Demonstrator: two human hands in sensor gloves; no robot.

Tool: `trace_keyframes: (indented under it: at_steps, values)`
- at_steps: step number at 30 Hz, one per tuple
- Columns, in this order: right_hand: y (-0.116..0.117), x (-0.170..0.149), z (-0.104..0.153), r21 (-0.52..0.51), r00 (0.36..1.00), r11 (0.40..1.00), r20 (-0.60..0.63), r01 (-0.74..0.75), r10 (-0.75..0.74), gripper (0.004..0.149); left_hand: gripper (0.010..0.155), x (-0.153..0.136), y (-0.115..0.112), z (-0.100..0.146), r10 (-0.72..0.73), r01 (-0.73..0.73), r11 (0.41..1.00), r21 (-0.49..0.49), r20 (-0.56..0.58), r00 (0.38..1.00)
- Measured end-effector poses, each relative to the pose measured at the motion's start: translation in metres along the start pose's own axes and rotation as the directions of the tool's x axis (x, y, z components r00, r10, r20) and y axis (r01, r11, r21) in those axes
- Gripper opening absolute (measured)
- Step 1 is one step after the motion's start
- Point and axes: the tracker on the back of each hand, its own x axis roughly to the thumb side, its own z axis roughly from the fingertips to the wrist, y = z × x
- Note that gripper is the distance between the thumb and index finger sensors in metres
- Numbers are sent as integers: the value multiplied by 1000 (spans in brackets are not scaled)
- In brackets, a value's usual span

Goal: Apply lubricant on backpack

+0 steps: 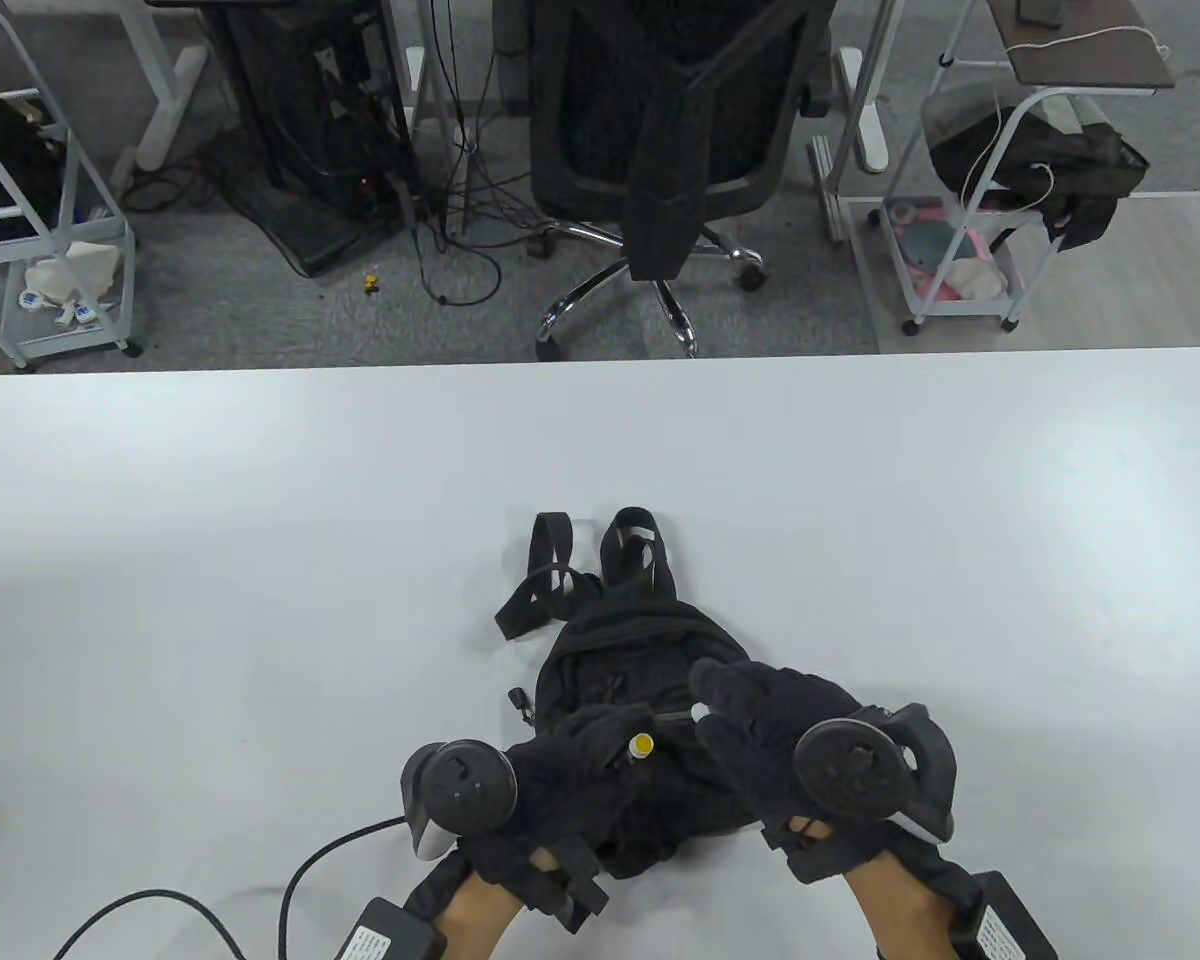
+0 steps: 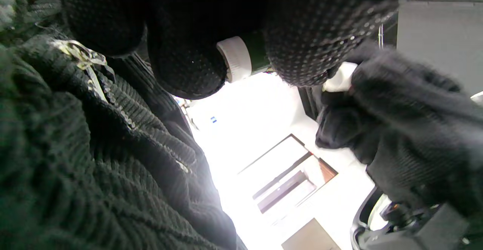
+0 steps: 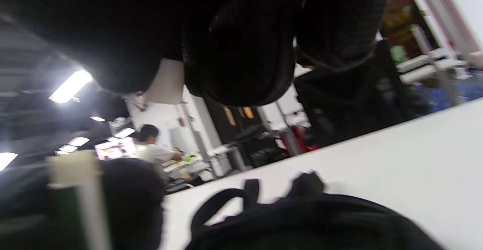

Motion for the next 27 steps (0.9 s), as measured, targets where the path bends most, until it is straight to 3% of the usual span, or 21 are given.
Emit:
trace_keyframes:
  at_steps: [11, 27]
  values:
    - [13, 30, 8, 7, 989, 997, 125, -77, 75, 46, 56, 2, -3, -1, -28, 28, 999, -21, 15, 999]
    - [25, 30, 7, 53, 991, 996, 115, -76, 70, 45, 54, 3, -3, 0, -48, 48, 999, 6, 35, 998]
